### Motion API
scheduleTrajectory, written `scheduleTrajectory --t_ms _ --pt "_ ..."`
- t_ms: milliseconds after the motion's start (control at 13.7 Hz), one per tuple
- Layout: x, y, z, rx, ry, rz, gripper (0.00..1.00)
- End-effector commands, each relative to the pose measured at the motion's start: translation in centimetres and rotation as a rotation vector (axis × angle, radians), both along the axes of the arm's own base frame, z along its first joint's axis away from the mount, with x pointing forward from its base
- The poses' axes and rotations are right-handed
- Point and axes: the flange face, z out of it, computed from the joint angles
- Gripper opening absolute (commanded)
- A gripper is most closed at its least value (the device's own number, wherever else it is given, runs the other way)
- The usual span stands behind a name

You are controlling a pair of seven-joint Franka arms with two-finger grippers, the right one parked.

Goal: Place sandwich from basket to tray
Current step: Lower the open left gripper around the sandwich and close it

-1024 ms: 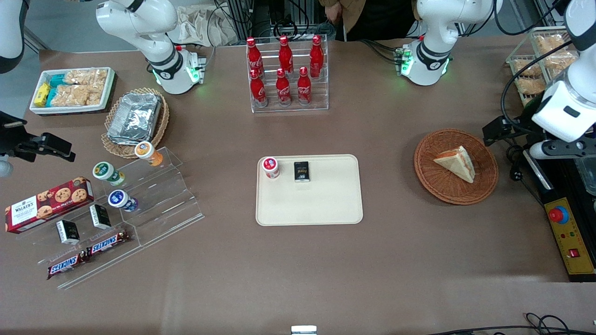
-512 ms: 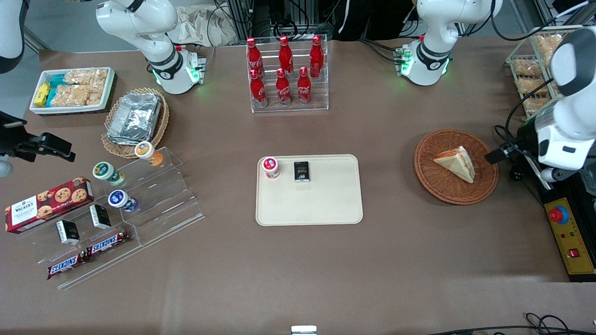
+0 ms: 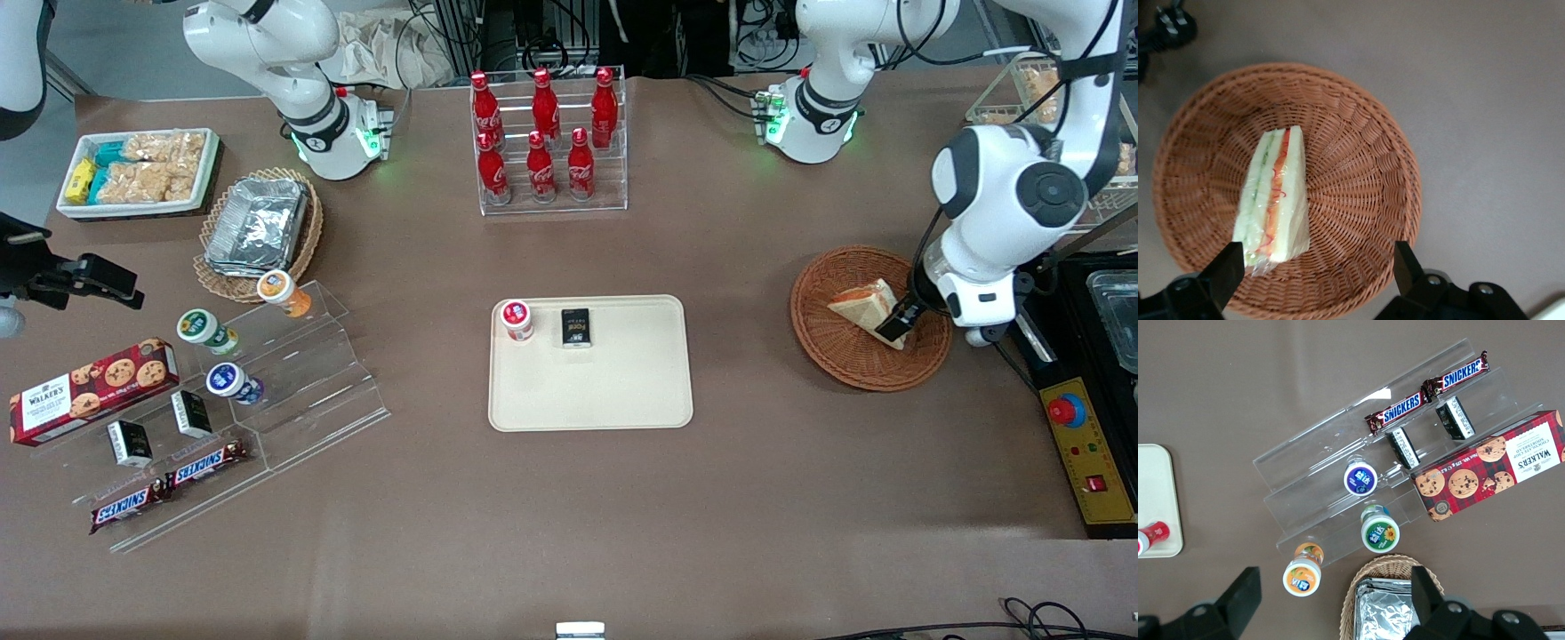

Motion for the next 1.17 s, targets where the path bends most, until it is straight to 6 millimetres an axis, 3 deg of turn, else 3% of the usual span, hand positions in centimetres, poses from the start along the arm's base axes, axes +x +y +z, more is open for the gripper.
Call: scheduleTrajectory --t_ms 0,146,366,585,659,732,805,1098 --pt "-2.4 -0.1 -4.8 0.007 -0.036 0.045 1.0" --pt "-2.6 -0.1 -7.0 0.01 -0.021 0.062 1.0" --pt "-3.8 0.5 -8.8 0.011 -0.017 0.072 1.0" --pt "-3.8 0.5 -9.3 0.012 -0.013 0.08 1.0" --pt "-3.8 0.4 -9.7 0.013 -0.007 0.078 0.89" --pt "-3.8 0.4 -9.7 0.013 -0.008 0.079 0.52" --pt "-3.8 0.4 -9.7 0.012 -0.01 0.079 0.01" --pt "-3.0 0.1 -7.6 0.008 -0.04 0.067 0.0"
